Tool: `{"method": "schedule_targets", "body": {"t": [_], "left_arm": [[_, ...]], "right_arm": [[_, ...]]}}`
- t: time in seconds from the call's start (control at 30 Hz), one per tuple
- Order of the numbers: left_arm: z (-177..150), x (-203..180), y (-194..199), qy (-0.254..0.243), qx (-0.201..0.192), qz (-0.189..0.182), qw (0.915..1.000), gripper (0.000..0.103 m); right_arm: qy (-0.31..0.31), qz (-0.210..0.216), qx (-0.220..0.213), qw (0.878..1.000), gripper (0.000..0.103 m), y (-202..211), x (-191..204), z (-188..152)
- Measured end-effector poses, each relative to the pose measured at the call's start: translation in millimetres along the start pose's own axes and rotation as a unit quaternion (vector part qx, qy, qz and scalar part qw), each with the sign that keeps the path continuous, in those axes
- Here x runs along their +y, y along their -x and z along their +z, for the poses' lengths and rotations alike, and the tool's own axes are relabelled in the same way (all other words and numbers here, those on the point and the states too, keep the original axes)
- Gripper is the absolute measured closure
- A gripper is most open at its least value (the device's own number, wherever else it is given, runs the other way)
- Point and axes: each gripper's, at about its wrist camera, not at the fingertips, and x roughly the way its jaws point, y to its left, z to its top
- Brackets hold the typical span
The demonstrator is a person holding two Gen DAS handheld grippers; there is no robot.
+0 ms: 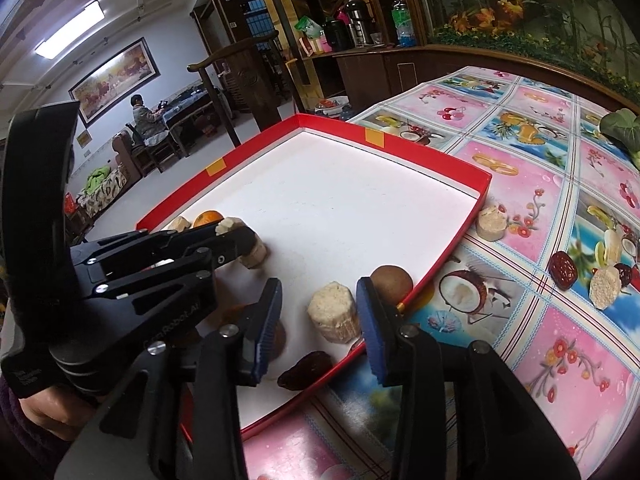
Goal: Organize fruits
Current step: 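Carry both pastries into the tray and open both tools, then grasp a dark date with the left tool while the right tool grasps a pastry cube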
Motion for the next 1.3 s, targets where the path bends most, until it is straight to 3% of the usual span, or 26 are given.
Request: {"method": "schedule_targets", "body": {"t": [0.07,0.1,0.13,0.3,0.43,0.67,0.8,0.9,1.1,1.3], "left_arm": [[1,0,0,0.003,0.002,0.001,1.0000,0.072],[1,1,-1,0.005,0.003,0.003,1.0000,0.060],[1,2,0,0.007,0.002,0.004,1.0000,0.055],[3,1,3,0.010,0.000,0.003,0.9999,0.047],[6,-4,8,0.005,-0.002,-0.005,1.0000,0.038],[10,-30,23,-0.032,-0.020,-0.019,0.9991,0.032],[11,-51,27,-0.056,-0.025,-0.035,0.9975,0.032],[8,-65,27,-0.068,-0.023,-0.048,0.9962,0.032],[1,-85,29,-0.093,-0.017,-0.066,0.9933,0.032],[-1,-89,30,-0.095,-0.014,-0.070,0.9930,0.032]], "right_arm": [[-0.002,0.000,0.000,1.000,0.060,0,1,0],[-0.005,0.001,-0.002,1.000,0.059,2,0,1],[-0.008,0.001,-0.004,1.000,0.057,4,-1,2],[-0.043,0.007,-0.043,0.998,0.056,26,-19,8],[-0.067,-0.014,-0.074,0.995,0.056,48,-44,15],[-0.192,-0.045,-0.141,0.970,0.054,111,-137,10],[-0.225,-0.092,-0.118,0.963,0.053,129,-176,-8],[-0.265,-0.084,-0.099,0.955,0.053,125,-197,-15],[-0.214,-0.106,-0.034,0.971,0.053,87,-178,-10],[-0.164,-0.129,-0.025,0.978,0.053,70,-162,-7]]}}
